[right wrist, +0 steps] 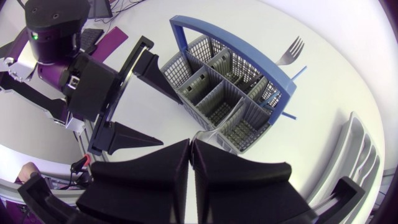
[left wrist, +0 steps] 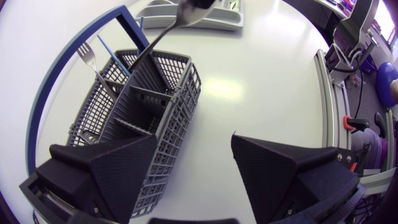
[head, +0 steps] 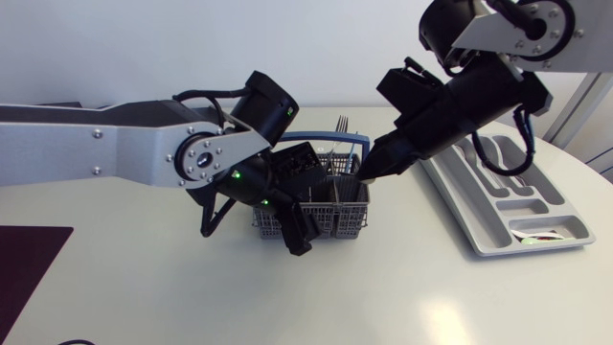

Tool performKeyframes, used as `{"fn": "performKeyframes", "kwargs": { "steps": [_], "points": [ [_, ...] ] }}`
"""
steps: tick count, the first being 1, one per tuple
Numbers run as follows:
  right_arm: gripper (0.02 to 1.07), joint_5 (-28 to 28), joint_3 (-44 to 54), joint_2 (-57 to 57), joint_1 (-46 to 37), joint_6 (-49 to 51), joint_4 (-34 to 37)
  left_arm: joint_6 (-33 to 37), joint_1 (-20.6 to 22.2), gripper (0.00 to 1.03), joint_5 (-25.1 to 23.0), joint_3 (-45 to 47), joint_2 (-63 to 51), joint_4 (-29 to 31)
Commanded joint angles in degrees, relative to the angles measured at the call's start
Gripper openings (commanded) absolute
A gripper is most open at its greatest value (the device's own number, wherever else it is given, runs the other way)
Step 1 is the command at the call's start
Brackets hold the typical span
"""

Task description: Sort the cutlery from the basket into the organizer compartments.

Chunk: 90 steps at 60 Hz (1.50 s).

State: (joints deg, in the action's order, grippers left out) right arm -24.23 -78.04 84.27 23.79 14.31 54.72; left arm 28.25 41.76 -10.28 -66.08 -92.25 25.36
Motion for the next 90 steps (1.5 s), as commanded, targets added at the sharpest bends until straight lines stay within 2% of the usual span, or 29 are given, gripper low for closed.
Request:
{"fn": "performKeyframes", "kwargs": {
  "steps": [1, 24, 35, 46, 55, 64, 90],
  "points": [
    [0.08, -0.47, -1.15, -1.65, -0.59, -1.39, 2.67, -0.74, 0.52, 0.83, -0.44, 1.57, 0.93, -0.23],
    [0.08, -2.49, -0.89, -6.22, -7.71, 3.27, 16.03, -0.74, 0.78, 0.83, -0.44, 1.57, 1.02, -0.23],
    [0.08, -1.35, 2.28, -7.8, -13.6, 5.03, 18.32, -0.83, 1.48, 0.83, -0.44, 1.48, 1.19, -0.23],
    [0.08, 2.7, 3.16, -7.98, -22.91, 3.71, 19.2, -0.83, 1.75, 0.83, -0.35, 1.57, 1.54, -0.14],
    [0.08, 6.04, 5.18, -8.51, -26.96, 5.12, 18.49, -0.83, 1.84, 0.83, -0.35, 1.57, 1.63, -0.14],
    [0.08, 10.43, 8.17, -8.33, -31.7, 4.59, 13.13, -0.92, 1.92, 0.83, -0.35, 1.22, 1.63, -0.14],
    [0.07, 12.01, 12.03, -1.92, -47.52, 8.55, 5.05, -0.92, 1.92, 0.83, -0.35, 0.69, 1.37, -0.14]
  ]
}}
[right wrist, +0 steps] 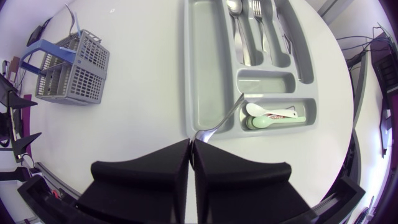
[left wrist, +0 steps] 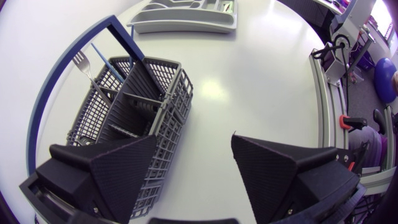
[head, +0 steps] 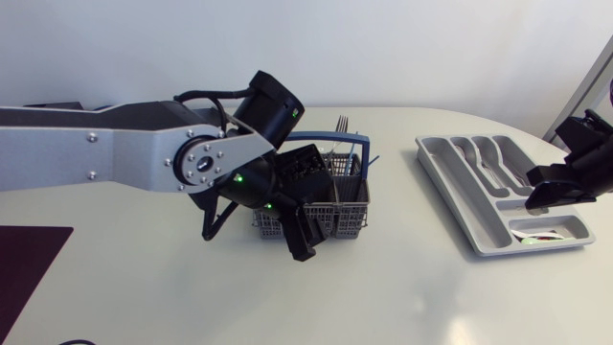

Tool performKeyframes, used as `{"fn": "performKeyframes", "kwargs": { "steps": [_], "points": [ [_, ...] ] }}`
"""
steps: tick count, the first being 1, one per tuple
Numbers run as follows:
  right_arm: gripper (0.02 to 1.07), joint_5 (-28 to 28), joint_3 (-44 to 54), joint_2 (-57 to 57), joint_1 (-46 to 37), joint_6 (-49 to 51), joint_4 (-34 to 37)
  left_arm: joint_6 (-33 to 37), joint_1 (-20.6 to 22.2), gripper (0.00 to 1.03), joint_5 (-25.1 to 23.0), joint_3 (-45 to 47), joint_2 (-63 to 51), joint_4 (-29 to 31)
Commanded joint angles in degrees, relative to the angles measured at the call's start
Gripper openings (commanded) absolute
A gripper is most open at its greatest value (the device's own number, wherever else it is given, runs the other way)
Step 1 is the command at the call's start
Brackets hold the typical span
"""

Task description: Sort the cutlery from the basket into the organizer compartments.

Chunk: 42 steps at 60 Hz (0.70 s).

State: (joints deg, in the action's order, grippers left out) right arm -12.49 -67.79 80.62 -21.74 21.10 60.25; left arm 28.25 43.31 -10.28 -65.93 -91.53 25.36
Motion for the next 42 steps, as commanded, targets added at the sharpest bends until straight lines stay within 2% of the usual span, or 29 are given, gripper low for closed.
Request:
{"fn": "performKeyframes", "kwargs": {
  "steps": [1, 21, 42],
  "points": [
    [0.07, 0.27, 1.78, 2.0, -2.78, 2.1, -0.66, -0.92, 0.37, 0.83, -0.35, 0.45, 0.65, -0.14],
    [0.07, 1.42, 1.96, 4.81, -11.31, 5.88, -2.24, -0.83, 0.55, 0.83, -0.35, 0.28, 0.47, -0.14],
    [0.07, 4.23, -0.15, 14.92, -16.23, 6.23, -9.89, -0.65, 0.64, 0.83, -0.35, 0.98, 1.09, -0.14]
  ]
}}
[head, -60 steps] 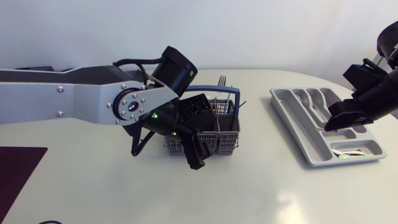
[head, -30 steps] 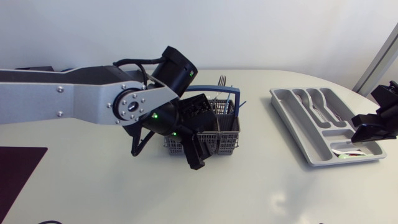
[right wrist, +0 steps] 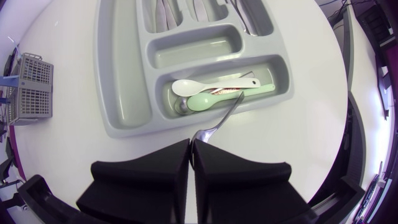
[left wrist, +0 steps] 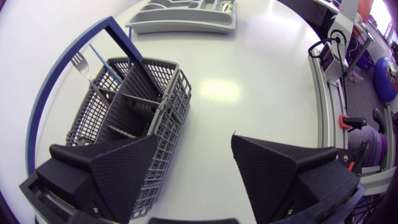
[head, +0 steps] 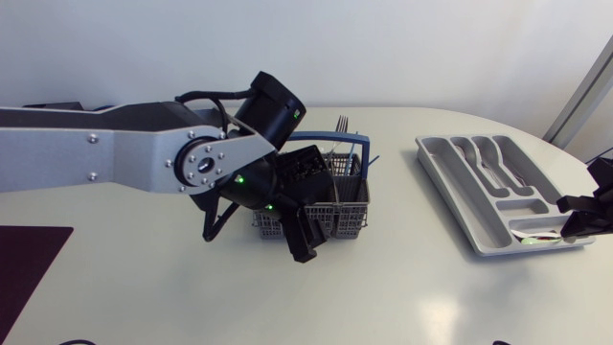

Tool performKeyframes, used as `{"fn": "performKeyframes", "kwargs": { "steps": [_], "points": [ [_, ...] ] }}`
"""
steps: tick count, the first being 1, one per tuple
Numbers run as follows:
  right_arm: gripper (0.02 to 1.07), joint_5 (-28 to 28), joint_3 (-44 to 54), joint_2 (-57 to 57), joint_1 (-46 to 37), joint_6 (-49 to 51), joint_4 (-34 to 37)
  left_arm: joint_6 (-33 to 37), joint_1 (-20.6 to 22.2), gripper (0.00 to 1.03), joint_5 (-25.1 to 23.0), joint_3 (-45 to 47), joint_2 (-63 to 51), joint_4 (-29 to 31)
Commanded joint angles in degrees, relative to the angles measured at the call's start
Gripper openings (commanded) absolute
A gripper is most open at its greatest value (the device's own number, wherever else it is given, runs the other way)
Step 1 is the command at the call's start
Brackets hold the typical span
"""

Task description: Sort the cutlery from the basket into the organizer compartments.

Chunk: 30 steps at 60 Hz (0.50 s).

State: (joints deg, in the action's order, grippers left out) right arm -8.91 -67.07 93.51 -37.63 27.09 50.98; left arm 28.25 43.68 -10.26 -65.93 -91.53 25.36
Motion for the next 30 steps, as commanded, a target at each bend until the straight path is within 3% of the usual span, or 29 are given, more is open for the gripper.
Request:
{"fn": "performKeyframes", "kwargs": {
  "steps": [1, 20, 30],
  "points": [
    [0.07, 0.64, -0.7, 2.2, -0.34, 0.07, -1.24, -0.65, 0.26, 0.83, -0.37, 1.07, 1.09, -0.14],
    [0.08, 0.73, -3.24, 6.94, 2.21, -3.62, -3.43, -0.83, 0.09, 0.83, -0.37, 1.24, 1.35, -0.14],
    [0.2, 0.56, -3.6, 8.61, 4.32, -5.65, -5.54, -0.92, 0.18, 0.83, -0.37, 1.16, 1.44, -0.05]
  ]
}}
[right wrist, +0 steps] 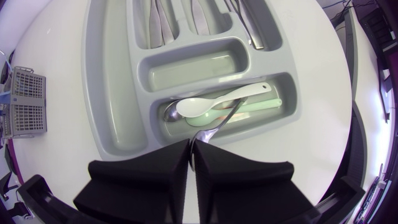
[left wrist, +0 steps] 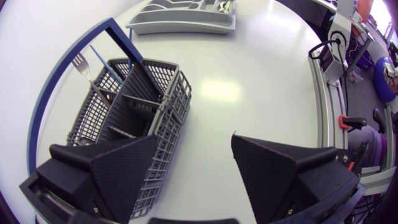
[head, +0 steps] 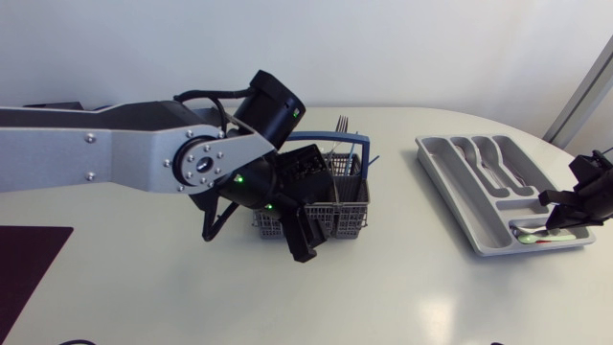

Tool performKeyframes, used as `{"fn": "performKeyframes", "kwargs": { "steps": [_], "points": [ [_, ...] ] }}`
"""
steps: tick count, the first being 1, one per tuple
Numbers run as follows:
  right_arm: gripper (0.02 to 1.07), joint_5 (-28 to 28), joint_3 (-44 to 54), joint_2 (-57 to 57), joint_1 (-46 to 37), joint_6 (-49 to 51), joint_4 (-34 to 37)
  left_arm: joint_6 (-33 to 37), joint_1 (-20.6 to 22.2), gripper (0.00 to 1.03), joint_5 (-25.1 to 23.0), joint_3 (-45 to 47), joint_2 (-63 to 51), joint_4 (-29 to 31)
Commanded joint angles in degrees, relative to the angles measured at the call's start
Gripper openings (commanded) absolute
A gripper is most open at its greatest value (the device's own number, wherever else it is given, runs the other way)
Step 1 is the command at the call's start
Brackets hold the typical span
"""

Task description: Sort the cutlery from the basket into the organizer compartments.

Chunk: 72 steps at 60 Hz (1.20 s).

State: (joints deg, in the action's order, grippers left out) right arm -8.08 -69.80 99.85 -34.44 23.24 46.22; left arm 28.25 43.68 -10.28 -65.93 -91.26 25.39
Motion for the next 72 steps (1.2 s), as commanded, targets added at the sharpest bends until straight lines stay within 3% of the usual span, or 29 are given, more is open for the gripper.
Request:
{"fn": "performKeyframes", "kwargs": {
  "steps": [1, 10, 19, 26, 37, 58, 72],
  "points": [
    [0.2, -0.27, -0.78, 2.54, 1.3, -2.15, -1.22, -0.92, 0.18, 0.83, -0.35, 1.16, 1.18, -0.07],
    [0.2, -0.27, 0.19, 3.51, 2.71, -3.21, -2.71, -0.92, 0.09, 0.83, -0.35, 1.24, 1.7, 0.19],
    [0.37, -0.27, 1.16, 4.38, 3.32, -3.65, -4.56, -0.92, 0.0, 0.83, -0.35, 1.24, 1.79, 0.45],
    [0.56, -0.45, 1.77, 2.98, 3.85, -3.47, -3.94, -0.92, 0.09, 0.83, -0.35, 1.16, 1.79, 0.45],
    [0.56, -1.42, 3.79, -5.9, 5.7, -2.85, -3.24, -0.92, -0.35, 0.83, -0.26, 0.89, 3.37, 1.6],
    [0.56, -12.23, 9.16, -18.73, 19.67, -0.66, -4.12, -0.74, -5.8, 0.83, -0.18, 3.97, 10.05, 4.23],
    [0.56, -12.58, 13.29, -22.69, 31.27, -2.85, -13.96, 0.14, -11.95, 0.83, -0.18, 7.31, 11.99, 3.79]
  ]
}}
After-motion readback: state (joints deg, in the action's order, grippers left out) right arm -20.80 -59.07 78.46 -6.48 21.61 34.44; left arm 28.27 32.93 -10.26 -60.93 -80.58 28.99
